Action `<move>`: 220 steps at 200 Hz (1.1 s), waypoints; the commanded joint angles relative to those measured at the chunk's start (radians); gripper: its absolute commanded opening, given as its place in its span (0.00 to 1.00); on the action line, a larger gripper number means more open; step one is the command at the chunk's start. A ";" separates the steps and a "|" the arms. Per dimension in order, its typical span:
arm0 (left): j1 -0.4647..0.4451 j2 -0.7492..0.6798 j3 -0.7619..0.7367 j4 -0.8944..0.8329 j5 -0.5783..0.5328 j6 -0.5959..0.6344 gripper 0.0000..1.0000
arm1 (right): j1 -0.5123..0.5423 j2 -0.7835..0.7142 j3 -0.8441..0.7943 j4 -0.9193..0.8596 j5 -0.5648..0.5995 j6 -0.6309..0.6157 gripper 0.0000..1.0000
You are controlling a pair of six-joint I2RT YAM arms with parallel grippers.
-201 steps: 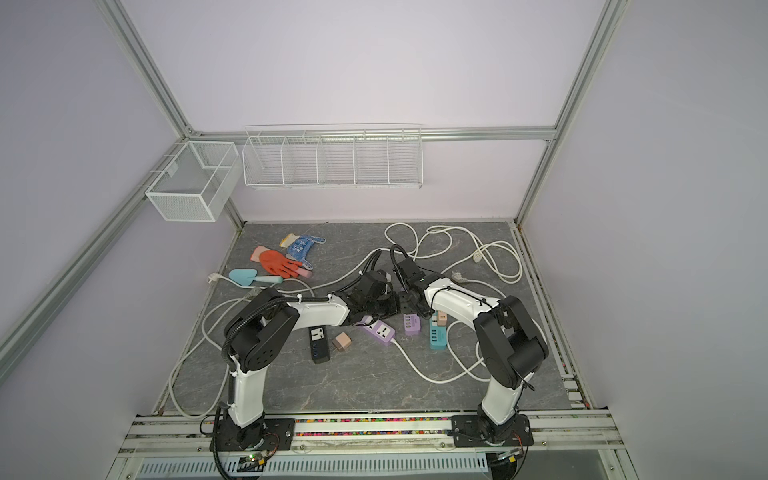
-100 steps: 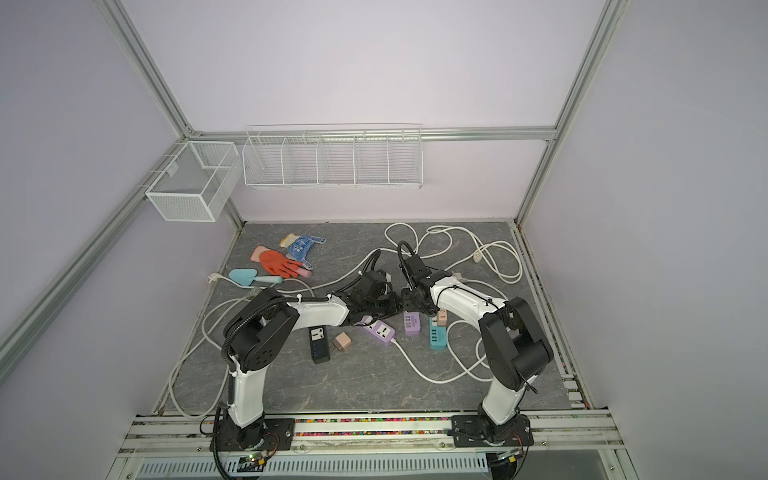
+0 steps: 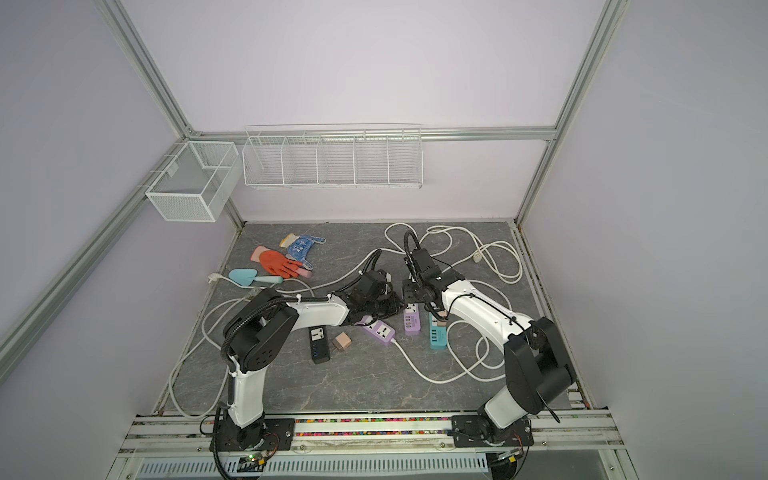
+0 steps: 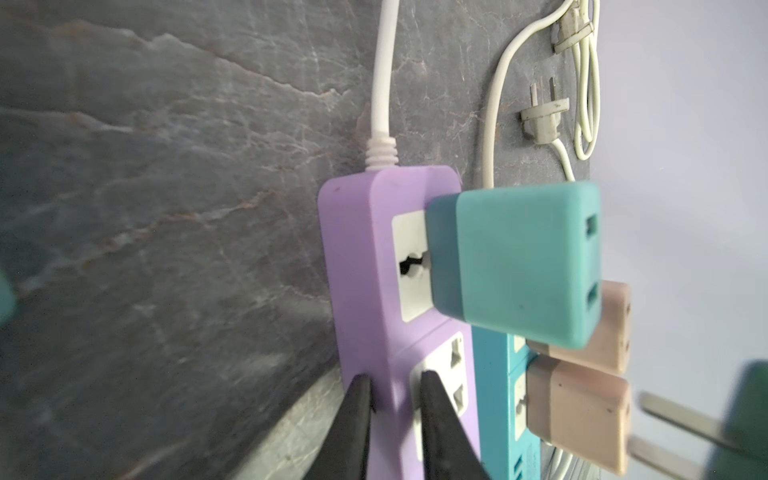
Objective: Pull the plug off the socket
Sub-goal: 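Pull the green adapter free and lift it with the right gripper, then carry the green adapter toward the loose adapters while the left gripper withdraws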
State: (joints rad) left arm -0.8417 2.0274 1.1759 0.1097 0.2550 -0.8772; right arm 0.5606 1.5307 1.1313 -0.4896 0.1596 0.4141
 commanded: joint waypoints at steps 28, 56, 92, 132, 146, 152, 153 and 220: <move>-0.022 0.019 0.100 -0.259 -0.020 0.089 0.25 | -0.031 -0.116 -0.062 -0.004 -0.044 0.000 0.08; -0.011 -0.039 0.111 -0.242 -0.048 0.101 0.28 | -0.046 -0.181 -0.100 0.015 -0.086 0.012 0.09; 0.019 -0.139 0.068 -0.243 -0.084 0.108 0.30 | -0.047 -0.202 -0.116 0.025 -0.094 0.026 0.09; 0.040 -0.302 -0.069 -0.203 -0.180 0.137 0.34 | -0.042 -0.148 -0.103 0.077 -0.154 0.065 0.07; 0.056 -0.350 -0.106 -0.207 -0.183 0.144 0.35 | -0.032 -0.135 -0.111 0.112 -0.164 0.095 0.07; 0.062 -0.372 -0.120 -0.210 -0.186 0.150 0.35 | -0.026 -0.130 -0.117 0.130 -0.164 0.106 0.07; 0.063 -0.376 -0.122 -0.211 -0.188 0.151 0.35 | -0.025 -0.130 -0.117 0.132 -0.164 0.107 0.07; 0.089 -0.614 -0.235 -0.360 -0.338 0.186 0.39 | 0.048 -0.032 -0.115 0.264 -0.177 0.177 0.07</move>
State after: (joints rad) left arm -0.7586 1.4895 0.9710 -0.1707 0.0097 -0.7124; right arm 0.5854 1.4593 1.0130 -0.3073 0.0013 0.5465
